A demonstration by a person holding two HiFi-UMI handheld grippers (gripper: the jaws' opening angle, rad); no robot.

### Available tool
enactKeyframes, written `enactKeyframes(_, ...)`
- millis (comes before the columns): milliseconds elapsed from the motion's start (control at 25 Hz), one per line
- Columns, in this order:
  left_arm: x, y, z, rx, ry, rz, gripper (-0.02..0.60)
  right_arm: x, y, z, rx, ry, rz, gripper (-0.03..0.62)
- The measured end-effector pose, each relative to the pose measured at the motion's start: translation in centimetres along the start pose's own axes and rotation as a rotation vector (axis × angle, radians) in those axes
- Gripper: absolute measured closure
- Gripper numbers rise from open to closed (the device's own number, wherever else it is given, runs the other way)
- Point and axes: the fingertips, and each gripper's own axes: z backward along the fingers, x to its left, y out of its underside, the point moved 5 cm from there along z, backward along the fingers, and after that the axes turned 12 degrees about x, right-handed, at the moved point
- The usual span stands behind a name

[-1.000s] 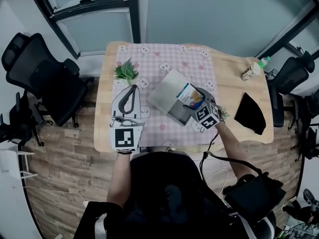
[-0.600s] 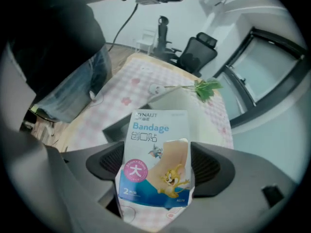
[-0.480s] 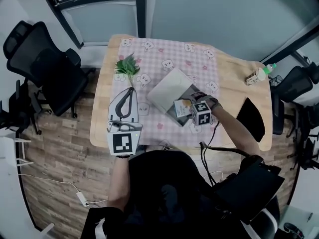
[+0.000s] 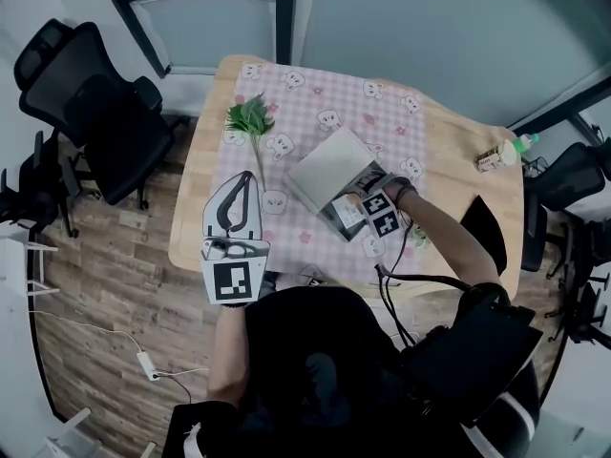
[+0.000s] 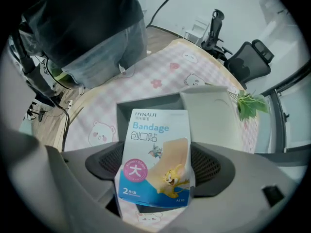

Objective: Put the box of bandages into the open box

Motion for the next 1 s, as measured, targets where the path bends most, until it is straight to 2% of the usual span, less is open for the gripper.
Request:
enactKeyframes(160, -0.1, -0.1, 0.4, -0.006, -0.01, -0.008, 0.578, 0.0, 0.4, -0.1, 0.005, 0.015, -0.006, 0.147)
enactKeyframes(240, -0.1, -0.2, 0.4, -0.005, -0.012, -0.007, 0.578, 0.0, 0.5, 0.1, 0.003, 0.023, -0.012, 0.115)
enactKeyframes(480, 0.0, -0.5, 0.2, -0.022, -0.002, -0.014, 0.578, -0.4, 0.6, 0.8, -0.021, 0.063, -0.079, 0.117)
enactKeyframes(600, -0.2, -0.5, -0.1, -0.025, 0.017, -0.018, 0.578, -0.7, 0.4, 1.6, -0.053, 0.106, -0.151, 0.149)
enactKeyframes(800, -0.9, -0.6, -1.2, -0.03, 0.078, -0.024, 0.578, -2.1, 0.1, 4.6, -0.151, 0.242, -0.398, 0.161)
enactKeyframes(1000, -2.1, -1.0, -2.4, -0.038, 0.155, -0.04, 0.578, -4.6, 0.3, 11.7, -0.352, 0.445, -0.79, 0.171)
